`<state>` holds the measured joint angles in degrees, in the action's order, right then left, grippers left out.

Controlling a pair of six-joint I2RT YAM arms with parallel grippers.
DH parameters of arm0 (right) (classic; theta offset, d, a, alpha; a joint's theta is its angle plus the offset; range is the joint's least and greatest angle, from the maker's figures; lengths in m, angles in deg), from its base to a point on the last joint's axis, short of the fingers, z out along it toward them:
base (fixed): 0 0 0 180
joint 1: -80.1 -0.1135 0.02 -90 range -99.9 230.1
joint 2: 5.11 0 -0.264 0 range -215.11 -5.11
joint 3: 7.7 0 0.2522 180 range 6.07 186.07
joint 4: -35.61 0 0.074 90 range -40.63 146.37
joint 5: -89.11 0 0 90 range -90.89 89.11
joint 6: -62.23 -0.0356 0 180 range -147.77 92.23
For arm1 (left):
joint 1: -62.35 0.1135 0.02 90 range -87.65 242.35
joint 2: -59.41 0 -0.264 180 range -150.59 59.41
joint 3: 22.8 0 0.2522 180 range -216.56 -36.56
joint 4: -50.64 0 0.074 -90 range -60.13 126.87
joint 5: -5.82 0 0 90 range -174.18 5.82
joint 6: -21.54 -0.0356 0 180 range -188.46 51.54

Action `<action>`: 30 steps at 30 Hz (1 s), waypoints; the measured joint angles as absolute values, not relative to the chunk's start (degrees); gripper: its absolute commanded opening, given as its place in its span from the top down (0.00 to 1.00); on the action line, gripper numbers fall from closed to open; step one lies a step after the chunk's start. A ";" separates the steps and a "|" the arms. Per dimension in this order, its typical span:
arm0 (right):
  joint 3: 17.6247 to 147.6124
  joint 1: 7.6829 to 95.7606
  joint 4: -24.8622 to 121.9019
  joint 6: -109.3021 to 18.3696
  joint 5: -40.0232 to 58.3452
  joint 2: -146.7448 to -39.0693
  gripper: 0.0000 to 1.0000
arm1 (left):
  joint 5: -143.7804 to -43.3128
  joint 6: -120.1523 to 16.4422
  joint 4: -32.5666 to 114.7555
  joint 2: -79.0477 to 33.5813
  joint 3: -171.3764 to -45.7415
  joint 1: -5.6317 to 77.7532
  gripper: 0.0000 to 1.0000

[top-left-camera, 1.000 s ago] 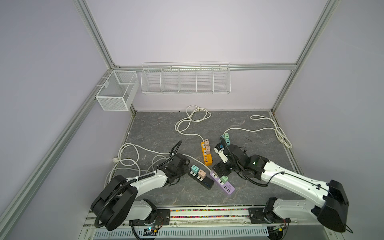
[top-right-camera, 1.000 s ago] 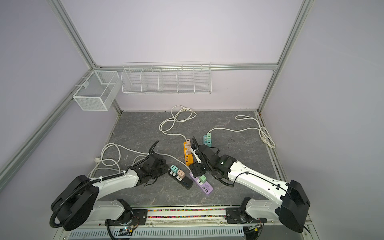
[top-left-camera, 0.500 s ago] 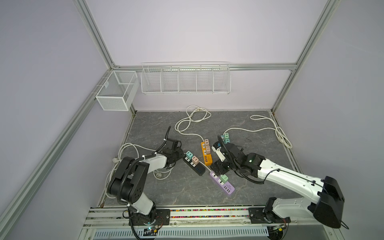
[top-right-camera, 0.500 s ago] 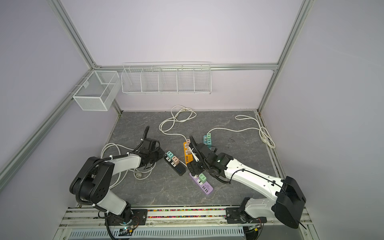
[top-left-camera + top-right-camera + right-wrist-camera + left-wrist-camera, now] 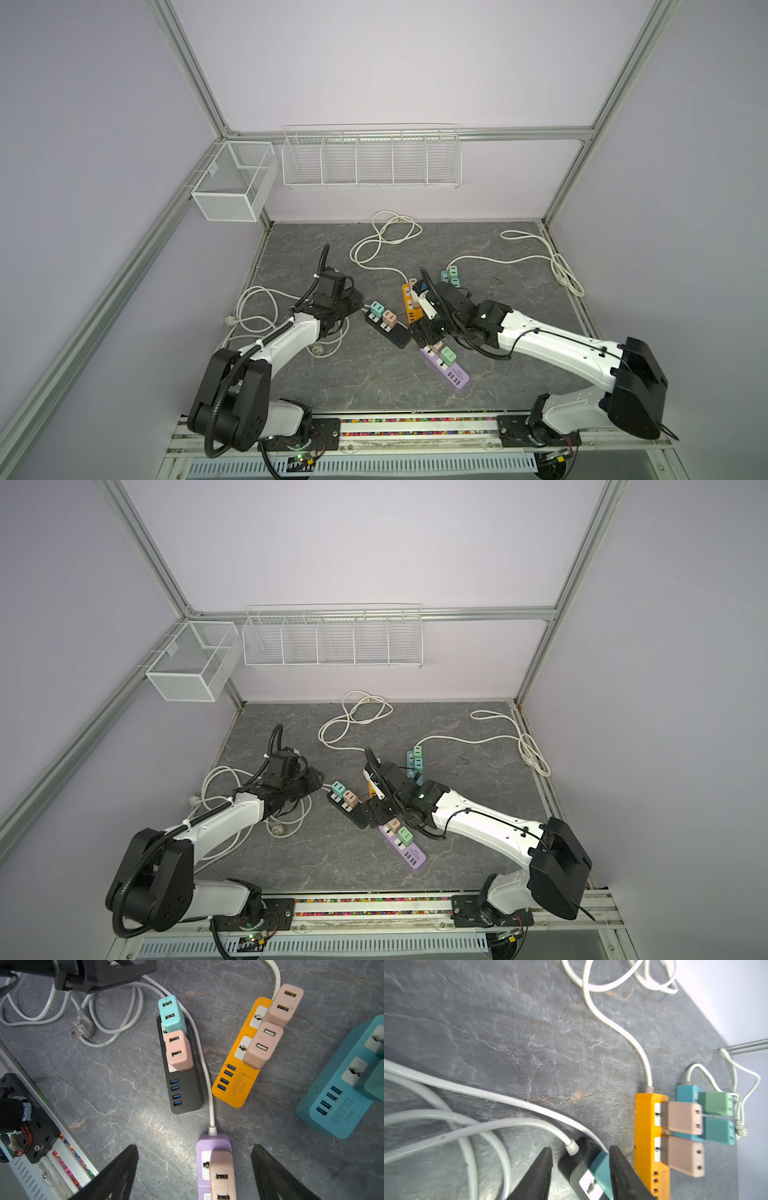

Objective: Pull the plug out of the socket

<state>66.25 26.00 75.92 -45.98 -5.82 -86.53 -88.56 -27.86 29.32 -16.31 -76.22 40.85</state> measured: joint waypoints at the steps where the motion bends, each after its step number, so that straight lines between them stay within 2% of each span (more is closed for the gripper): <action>1: 66.49 26.00 75.63 -46.16 -5.80 -86.95 0.12 | -88.56 -27.58 29.48 -14.94 -75.41 40.85 0.52; 7: 68.78 25.95 74.58 -46.64 -5.71 -91.08 0.10 | -89.67 -24.23 30.00 -5.14 -66.69 39.63 0.49; 18: 76.89 24.10 74.71 -45.22 -7.98 -100.59 0.00 | -90.11 -20.65 28.41 -0.01 -64.61 35.17 0.44; 30: 83.49 22.94 76.02 -42.31 -9.56 -109.29 0.13 | -90.72 -16.96 32.65 -3.05 -60.81 32.29 0.43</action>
<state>83.49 22.94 76.02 -42.31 -9.56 -109.29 -90.72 -16.96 32.65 -3.05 -60.81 32.29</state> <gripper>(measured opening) 0.890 0.568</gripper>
